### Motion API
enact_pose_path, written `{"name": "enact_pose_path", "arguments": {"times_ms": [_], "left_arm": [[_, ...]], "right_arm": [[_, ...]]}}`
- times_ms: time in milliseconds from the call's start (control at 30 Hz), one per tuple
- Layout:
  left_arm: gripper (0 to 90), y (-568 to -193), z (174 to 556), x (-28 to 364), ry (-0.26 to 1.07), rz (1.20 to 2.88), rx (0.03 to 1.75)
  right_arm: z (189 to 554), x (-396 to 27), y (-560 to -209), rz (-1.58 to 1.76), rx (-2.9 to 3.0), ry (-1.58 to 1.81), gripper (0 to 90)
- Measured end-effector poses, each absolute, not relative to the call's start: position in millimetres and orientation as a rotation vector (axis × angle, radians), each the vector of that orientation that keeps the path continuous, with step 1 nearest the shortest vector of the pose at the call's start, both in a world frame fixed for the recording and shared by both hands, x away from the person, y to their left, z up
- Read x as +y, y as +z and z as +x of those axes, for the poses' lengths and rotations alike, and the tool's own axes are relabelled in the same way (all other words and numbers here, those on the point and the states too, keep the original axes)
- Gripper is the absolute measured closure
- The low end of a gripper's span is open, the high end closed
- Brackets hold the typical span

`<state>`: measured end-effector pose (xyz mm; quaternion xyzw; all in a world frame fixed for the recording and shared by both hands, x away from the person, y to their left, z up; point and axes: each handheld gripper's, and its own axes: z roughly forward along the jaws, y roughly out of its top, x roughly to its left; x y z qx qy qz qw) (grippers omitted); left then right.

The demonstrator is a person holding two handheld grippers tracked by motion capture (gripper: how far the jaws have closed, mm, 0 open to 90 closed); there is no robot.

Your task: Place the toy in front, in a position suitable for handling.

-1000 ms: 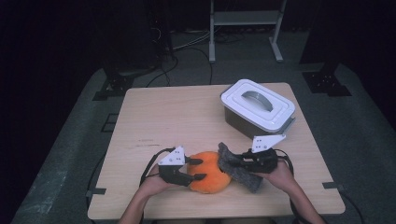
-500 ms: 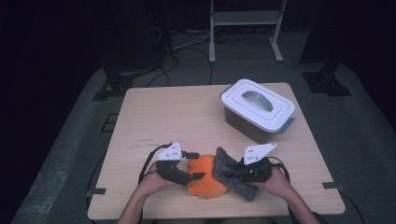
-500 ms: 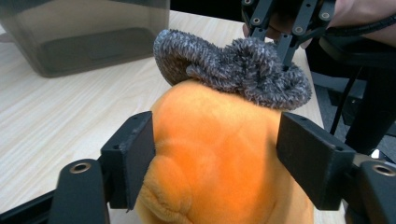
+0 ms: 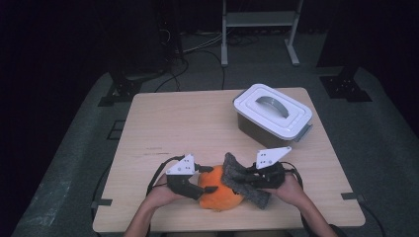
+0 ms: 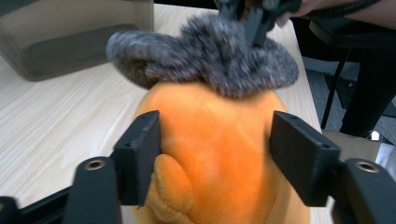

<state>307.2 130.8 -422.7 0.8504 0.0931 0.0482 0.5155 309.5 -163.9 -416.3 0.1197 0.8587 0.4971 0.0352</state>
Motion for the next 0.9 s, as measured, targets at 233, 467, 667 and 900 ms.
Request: {"name": "enact_pose_path", "arguments": {"times_ms": [233, 467, 667, 900], "left_arm": [[16.2, -423, 310, 130, 0.076, 2.081, 0.296], [44.2, -423, 306, 125, 0.162, 2.076, 0.244], [48.2, -420, 304, 119, 0.268, 2.052, 0.178], [47.3, -423, 305, 126, 0.239, 2.047, 0.196]], "right_arm": [[298, -168, -421, 0.340, 2.660, 1.521, 77.2], [298, -174, -413, 0.353, 2.622, 1.541, 77.4], [308, -171, -405, 0.392, 2.531, 1.595, 77.5], [316, -185, -421, 0.466, 2.590, 1.589, 77.5]]}}
